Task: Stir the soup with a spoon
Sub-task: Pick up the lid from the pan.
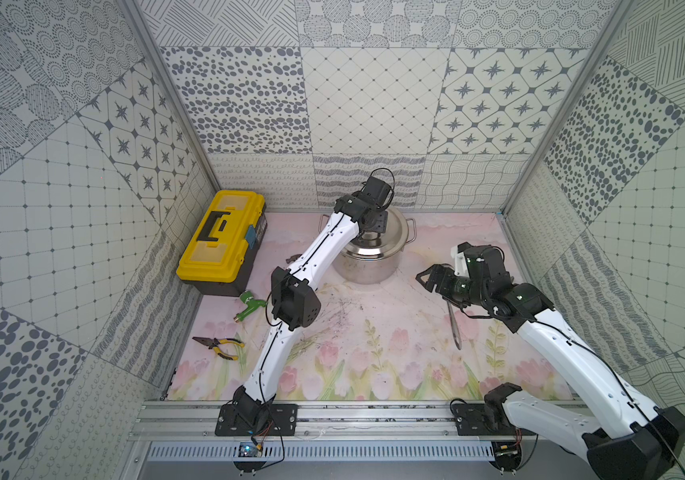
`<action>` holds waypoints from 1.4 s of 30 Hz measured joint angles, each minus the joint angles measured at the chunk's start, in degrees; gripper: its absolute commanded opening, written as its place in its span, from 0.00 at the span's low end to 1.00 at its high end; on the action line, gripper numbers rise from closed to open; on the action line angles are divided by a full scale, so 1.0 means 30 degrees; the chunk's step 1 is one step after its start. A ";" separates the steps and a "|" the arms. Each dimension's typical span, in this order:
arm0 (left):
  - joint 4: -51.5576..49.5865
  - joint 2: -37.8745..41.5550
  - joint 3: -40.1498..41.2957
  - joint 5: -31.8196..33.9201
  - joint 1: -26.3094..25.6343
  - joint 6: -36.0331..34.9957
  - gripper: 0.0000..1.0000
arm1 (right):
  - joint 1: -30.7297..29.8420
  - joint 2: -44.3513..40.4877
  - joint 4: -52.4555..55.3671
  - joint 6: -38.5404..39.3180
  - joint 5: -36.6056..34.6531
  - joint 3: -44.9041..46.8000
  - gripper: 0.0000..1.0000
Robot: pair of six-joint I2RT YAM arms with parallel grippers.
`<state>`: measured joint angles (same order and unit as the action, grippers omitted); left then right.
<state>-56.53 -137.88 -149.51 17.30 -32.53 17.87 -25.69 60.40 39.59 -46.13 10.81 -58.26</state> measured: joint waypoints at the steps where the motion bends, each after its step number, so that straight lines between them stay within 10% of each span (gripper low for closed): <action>1: 0.0073 -0.0029 -0.0015 -0.0015 0.0007 0.0000 0.71 | 0.0000 0.0000 0.0000 0.0000 -0.0007 0.0000 0.83; 19: 0.0554 -0.0044 -0.0153 -0.0087 0.0044 -0.0138 0.01 | 0.0000 -0.0015 -0.0029 -0.0350 -0.0211 0.0364 0.82; 35: 0.1013 0.4291 0.0284 -0.0678 -0.0510 -0.0510 0.00 | 0.0000 -0.0036 -0.0036 0.0044 -0.0867 0.0423 0.82; 42: 0.0969 0.9340 0.6186 -0.0066 -0.2295 -0.0328 0.00 | 0.0007 -0.0860 0.0444 0.0153 -0.2025 0.0415 0.85</action>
<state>-53.63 -109.86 -130.96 17.10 -39.42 16.88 -25.67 57.82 40.93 -45.67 4.73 -57.01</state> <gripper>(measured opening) 0.592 0.846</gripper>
